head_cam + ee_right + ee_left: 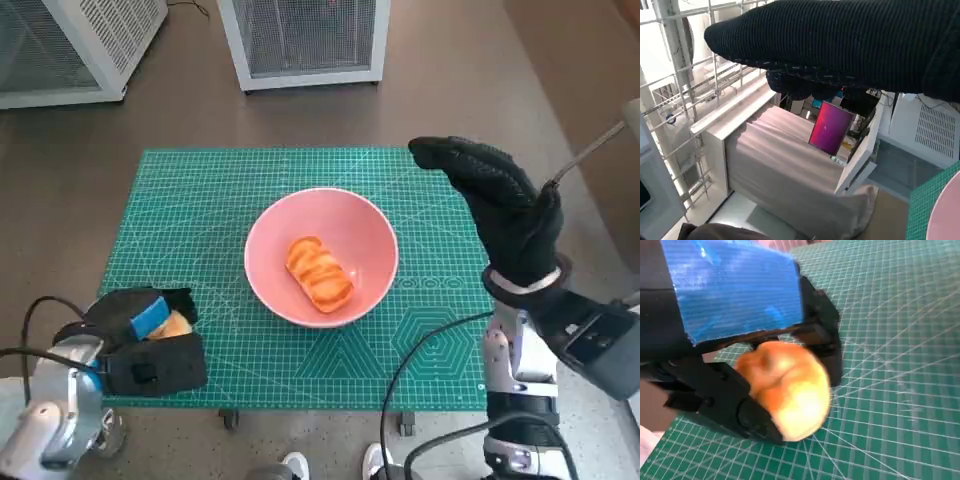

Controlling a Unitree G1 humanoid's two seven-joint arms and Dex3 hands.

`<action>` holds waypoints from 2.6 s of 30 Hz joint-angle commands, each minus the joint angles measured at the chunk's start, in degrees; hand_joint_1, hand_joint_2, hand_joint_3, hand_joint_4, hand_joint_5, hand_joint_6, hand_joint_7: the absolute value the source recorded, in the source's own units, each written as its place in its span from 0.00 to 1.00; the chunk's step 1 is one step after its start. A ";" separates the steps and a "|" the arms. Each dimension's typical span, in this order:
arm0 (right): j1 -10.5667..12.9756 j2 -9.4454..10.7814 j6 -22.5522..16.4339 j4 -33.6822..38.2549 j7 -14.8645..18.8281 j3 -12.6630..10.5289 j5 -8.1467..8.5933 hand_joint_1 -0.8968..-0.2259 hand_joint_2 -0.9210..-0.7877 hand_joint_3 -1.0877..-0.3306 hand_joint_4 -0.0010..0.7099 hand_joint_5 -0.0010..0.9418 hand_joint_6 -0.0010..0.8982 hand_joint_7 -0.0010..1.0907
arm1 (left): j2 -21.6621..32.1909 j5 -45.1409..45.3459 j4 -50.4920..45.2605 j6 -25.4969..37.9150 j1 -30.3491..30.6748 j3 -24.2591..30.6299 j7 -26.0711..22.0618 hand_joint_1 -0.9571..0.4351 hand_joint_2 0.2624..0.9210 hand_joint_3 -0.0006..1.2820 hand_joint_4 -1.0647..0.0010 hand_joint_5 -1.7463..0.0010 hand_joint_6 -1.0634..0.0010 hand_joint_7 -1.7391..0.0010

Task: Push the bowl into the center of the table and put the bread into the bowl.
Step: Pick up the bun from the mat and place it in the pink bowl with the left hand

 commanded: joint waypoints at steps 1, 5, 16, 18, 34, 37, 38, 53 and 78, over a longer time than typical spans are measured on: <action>1.06 0.11 0.52 0.50 0.59 0.03 0.64 0.40 0.00 0.58 0.31 0.00 0.31 0.03 | 1.05 -1.26 -5.93 1.01 -0.57 3.75 -1.73 0.69 1.00 0.06 0.36 0.33 0.43 0.31; 0.83 0.06 0.58 0.94 0.76 -0.09 0.82 0.41 0.00 0.58 0.31 0.00 0.31 0.03 | 0.45 -2.24 -10.87 1.38 -2.25 6.78 -1.90 0.69 1.00 0.05 0.34 0.34 0.42 0.32; 0.56 0.10 0.77 1.17 0.92 0.00 1.14 0.40 0.00 0.58 0.31 0.00 0.31 0.03 | -1.74 -3.80 -15.46 -0.37 -10.26 8.27 0.06 0.69 0.98 0.03 0.28 0.36 0.36 0.38; 0.45 0.07 0.79 1.35 1.04 -0.01 1.28 0.40 0.00 0.58 0.31 0.00 0.31 0.03 | -2.32 -3.93 -15.26 -0.96 -11.95 7.61 0.66 0.69 0.98 0.02 0.28 0.35 0.35 0.40; 0.23 -0.21 0.51 1.92 1.42 -0.27 1.71 0.40 0.00 0.58 0.31 0.00 0.31 0.03 | -9.99 -2.21 -9.54 -4.85 -28.00 -4.05 0.48 0.69 0.97 0.02 0.26 0.35 0.33 0.42; 0.20 -0.20 0.49 2.02 1.46 -0.35 1.74 0.40 0.00 0.58 0.31 0.00 0.31 0.03 | -11.54 -2.53 -7.05 -6.57 -30.61 -6.06 0.46 0.69 0.97 0.02 0.26 0.36 0.34 0.41; 0.24 -0.19 0.50 1.99 1.45 -0.38 1.75 0.40 0.00 0.58 0.31 0.00 0.31 0.03 | -12.22 -2.67 -6.02 -7.22 -31.52 -6.84 0.51 0.69 0.97 0.02 0.26 0.36 0.34 0.41; 2.10 -0.47 0.52 -0.39 1.12 -0.58 1.74 0.40 0.00 0.57 0.32 0.00 0.31 0.03 | -18.70 -4.09 7.51 -15.35 -36.45 -11.89 2.91 0.69 1.00 0.02 0.28 0.35 0.38 0.39; 2.65 -1.49 2.32 -2.20 -0.39 -1.67 1.11 0.40 0.00 0.58 0.31 0.00 0.31 0.03 | -20.45 -6.75 6.38 -9.24 -33.15 -10.48 -1.85 0.55 0.95 0.01 0.75 1.00 0.63 0.97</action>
